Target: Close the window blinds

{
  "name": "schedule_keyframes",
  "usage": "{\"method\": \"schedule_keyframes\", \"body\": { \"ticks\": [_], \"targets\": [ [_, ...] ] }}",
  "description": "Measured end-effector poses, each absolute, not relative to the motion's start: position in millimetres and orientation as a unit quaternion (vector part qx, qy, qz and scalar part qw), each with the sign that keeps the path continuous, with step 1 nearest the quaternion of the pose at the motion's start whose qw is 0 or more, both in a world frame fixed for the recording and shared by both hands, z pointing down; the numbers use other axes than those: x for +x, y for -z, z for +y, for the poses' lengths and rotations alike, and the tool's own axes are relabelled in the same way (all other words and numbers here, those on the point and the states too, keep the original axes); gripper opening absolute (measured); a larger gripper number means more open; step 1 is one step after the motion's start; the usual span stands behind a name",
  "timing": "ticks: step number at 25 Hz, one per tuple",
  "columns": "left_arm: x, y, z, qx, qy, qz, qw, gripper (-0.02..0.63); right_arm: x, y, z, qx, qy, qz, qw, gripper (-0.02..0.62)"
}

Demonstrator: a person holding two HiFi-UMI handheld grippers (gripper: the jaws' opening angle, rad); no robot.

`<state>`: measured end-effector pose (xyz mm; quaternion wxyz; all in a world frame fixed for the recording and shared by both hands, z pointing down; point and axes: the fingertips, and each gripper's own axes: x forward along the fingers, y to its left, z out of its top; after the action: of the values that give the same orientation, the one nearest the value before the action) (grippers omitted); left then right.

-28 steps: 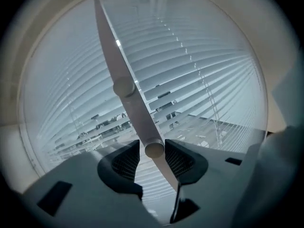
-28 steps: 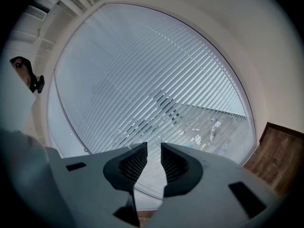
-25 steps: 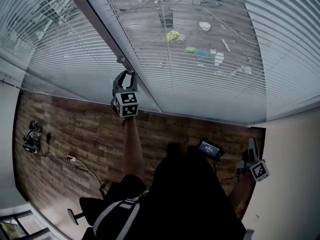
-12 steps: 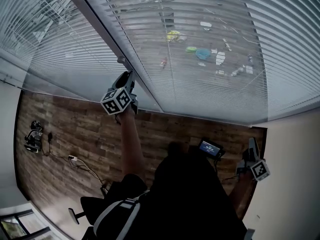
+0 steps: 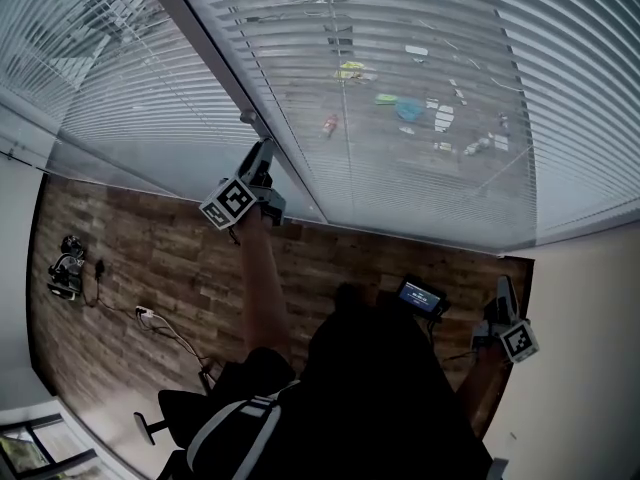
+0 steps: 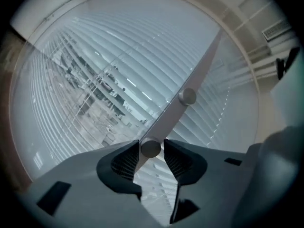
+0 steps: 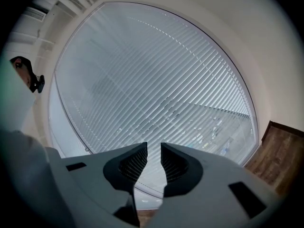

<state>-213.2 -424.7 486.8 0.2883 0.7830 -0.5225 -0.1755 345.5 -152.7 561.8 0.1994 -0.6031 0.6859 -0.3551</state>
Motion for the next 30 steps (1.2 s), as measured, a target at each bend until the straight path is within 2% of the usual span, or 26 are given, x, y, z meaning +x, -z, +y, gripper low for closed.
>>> {"method": "schedule_keyframes", "body": {
  "ticks": [2, 7, 11, 14, 22, 30],
  "targets": [
    [-216.6, -486.3, -422.1, 0.788, 0.116, -0.561, 0.224, 0.197, 348.9, -564.3, -150.7, -0.61, 0.355, 0.682, 0.194, 0.094],
    [-212.7, -485.9, -418.4, 0.767, -0.126, -0.629, 0.017, 0.206, 356.7, -569.3, -144.7, -0.619, 0.362, 0.669, 0.198, 0.094],
    [-210.6, -487.0, -423.5, 0.747, -0.2, -0.633, -0.042, 0.203, 351.8, -562.9, -149.2, -0.611, 0.352, 0.681, 0.197, 0.094],
    [-207.0, -489.4, -424.5, 0.751, -0.202, -0.627, -0.033, 0.138, 351.3, -562.3, -149.9, -0.613, 0.352, 0.68, 0.195, 0.094],
    [-206.7, -486.9, -423.6, 0.776, -0.12, -0.617, 0.061, 0.137, 352.0, -565.6, -146.0, -0.618, 0.354, 0.676, 0.191, 0.094],
    [-212.8, -487.3, -424.0, 0.793, 0.012, -0.585, 0.171, 0.135, 338.0, -560.4, -151.3, -0.604, 0.352, 0.688, 0.196, 0.094]
  ]
}}
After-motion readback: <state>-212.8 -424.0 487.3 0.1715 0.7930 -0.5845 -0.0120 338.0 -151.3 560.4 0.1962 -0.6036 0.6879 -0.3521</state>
